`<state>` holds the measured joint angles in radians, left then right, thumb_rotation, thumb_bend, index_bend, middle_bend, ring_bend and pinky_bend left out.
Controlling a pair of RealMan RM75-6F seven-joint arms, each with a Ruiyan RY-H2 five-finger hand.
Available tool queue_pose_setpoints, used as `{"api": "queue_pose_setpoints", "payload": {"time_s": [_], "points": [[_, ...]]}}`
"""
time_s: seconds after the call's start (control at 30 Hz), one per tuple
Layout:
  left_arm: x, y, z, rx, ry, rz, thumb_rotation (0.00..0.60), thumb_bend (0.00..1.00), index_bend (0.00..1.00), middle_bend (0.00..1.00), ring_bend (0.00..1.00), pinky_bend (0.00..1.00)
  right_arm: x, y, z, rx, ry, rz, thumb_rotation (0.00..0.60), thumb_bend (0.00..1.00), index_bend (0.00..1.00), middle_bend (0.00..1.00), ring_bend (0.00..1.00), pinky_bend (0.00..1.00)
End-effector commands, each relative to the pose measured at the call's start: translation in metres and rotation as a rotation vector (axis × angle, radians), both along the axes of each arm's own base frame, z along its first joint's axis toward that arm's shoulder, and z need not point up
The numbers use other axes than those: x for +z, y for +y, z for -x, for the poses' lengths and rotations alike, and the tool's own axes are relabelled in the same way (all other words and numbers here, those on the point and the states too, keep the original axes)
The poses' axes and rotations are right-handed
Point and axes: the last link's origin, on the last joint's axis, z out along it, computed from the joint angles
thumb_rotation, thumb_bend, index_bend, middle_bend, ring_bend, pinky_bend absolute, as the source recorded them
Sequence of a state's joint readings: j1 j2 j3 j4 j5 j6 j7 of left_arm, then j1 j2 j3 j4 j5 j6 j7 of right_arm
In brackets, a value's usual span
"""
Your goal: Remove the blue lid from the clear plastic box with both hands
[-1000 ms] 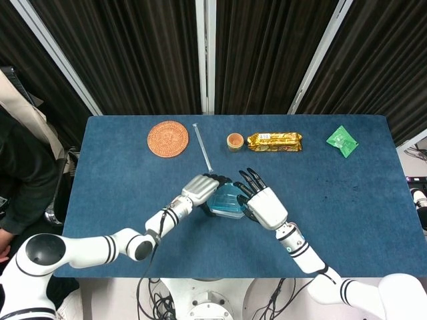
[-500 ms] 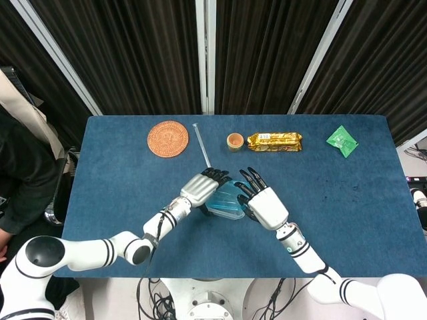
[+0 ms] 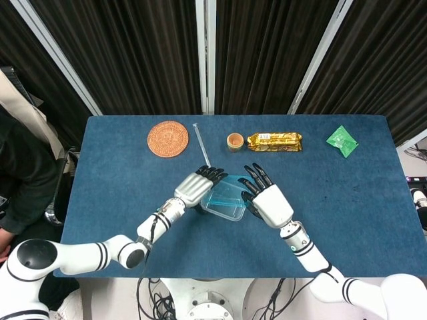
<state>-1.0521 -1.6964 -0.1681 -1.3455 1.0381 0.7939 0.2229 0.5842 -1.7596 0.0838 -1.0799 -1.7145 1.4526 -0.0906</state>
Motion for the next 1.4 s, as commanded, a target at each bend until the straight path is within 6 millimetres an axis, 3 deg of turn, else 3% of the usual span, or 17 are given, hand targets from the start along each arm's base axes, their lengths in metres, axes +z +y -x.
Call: {"api": "queue_pose_setpoints", "payload": {"time_s": [0.03, 0.3, 0.5, 0.6, 0.77, 0.83, 0.87, 0.93, 0.97, 1.03, 1.1, 1.2, 1.4], "points": [[0.007, 0.002, 0.007, 0.018, -0.010, -0.022, 0.600, 0.00, 0.03, 0.00, 0.00, 0.00, 0.007, 0.000, 0.003, -0.003, -0.002, 0.020, 0.600, 0.81, 0.69, 0.27, 0.00, 0.00], [0.032, 0.008, 0.034, 0.089, -0.030, -0.089, 0.600, 0.00, 0.03, 0.00, 0.00, 0.00, 0.038, 0.009, 0.026, -0.048, -0.002, 0.083, 0.600, 0.81, 0.69, 0.27, 0.00, 0.00], [0.059, 0.013, 0.060, 0.153, -0.033, -0.163, 0.600, 0.00, 0.03, 0.00, 0.00, 0.00, 0.066, 0.009, 0.060, -0.165, 0.005, 0.156, 0.600, 0.81, 0.69, 0.27, 0.00, 0.00], [0.073, 0.012, 0.075, 0.187, -0.033, -0.213, 0.600, 0.00, 0.03, 0.00, 0.00, 0.00, 0.069, 0.004, 0.079, -0.241, 0.014, 0.158, 0.600, 0.81, 0.69, 0.27, 0.00, 0.00], [0.091, 0.006, 0.096, 0.236, -0.059, -0.283, 0.600, 0.00, 0.03, 0.00, 0.00, 0.00, 0.055, -0.010, 0.094, -0.313, 0.030, 0.109, 0.600, 0.76, 0.60, 0.21, 0.00, 0.00], [0.098, 0.002, 0.104, 0.249, -0.061, -0.307, 0.600, 0.00, 0.03, 0.00, 0.00, 0.00, 0.045, -0.015, 0.097, -0.348, 0.054, 0.074, 0.600, 0.71, 0.46, 0.16, 0.00, 0.00], [0.101, 0.001, 0.108, 0.255, -0.060, -0.316, 0.600, 0.00, 0.03, 0.00, 0.00, 0.00, 0.041, -0.016, 0.098, -0.366, 0.071, 0.057, 0.600, 0.63, 0.31, 0.11, 0.00, 0.00], [0.109, -0.002, 0.115, 0.271, -0.061, -0.336, 0.600, 0.00, 0.03, 0.00, 0.00, 0.00, 0.035, -0.017, 0.098, -0.401, 0.095, 0.022, 0.600, 0.40, 0.07, 0.02, 0.00, 0.00], [0.113, -0.002, 0.119, 0.280, -0.062, -0.343, 0.600, 0.00, 0.03, 0.00, 0.00, 0.00, 0.034, -0.016, 0.098, -0.411, 0.098, 0.009, 0.600, 0.26, 0.01, 0.00, 0.00, 0.00], [0.122, -0.004, 0.127, 0.302, -0.064, -0.358, 0.600, 0.00, 0.03, 0.00, 0.00, 0.00, 0.035, -0.013, 0.097, -0.437, 0.104, -0.017, 0.600, 0.09, 0.00, 0.00, 0.00, 0.00], [0.130, -0.007, 0.135, 0.316, -0.056, -0.371, 0.600, 0.00, 0.03, 0.00, 0.00, 0.00, 0.039, -0.009, 0.096, -0.451, 0.109, -0.030, 0.600, 0.02, 0.00, 0.00, 0.00, 0.00], [0.145, -0.013, 0.149, 0.338, -0.047, -0.403, 0.600, 0.00, 0.03, 0.00, 0.00, 0.00, 0.052, 0.001, 0.094, -0.470, 0.095, -0.062, 0.600, 0.00, 0.00, 0.00, 0.00, 0.00], [0.177, -0.032, 0.184, 0.393, -0.025, -0.464, 0.600, 0.00, 0.04, 0.00, 0.00, 0.00, 0.098, 0.027, 0.092, -0.462, 0.064, -0.030, 0.600, 0.00, 0.00, 0.00, 0.00, 0.00]]}}
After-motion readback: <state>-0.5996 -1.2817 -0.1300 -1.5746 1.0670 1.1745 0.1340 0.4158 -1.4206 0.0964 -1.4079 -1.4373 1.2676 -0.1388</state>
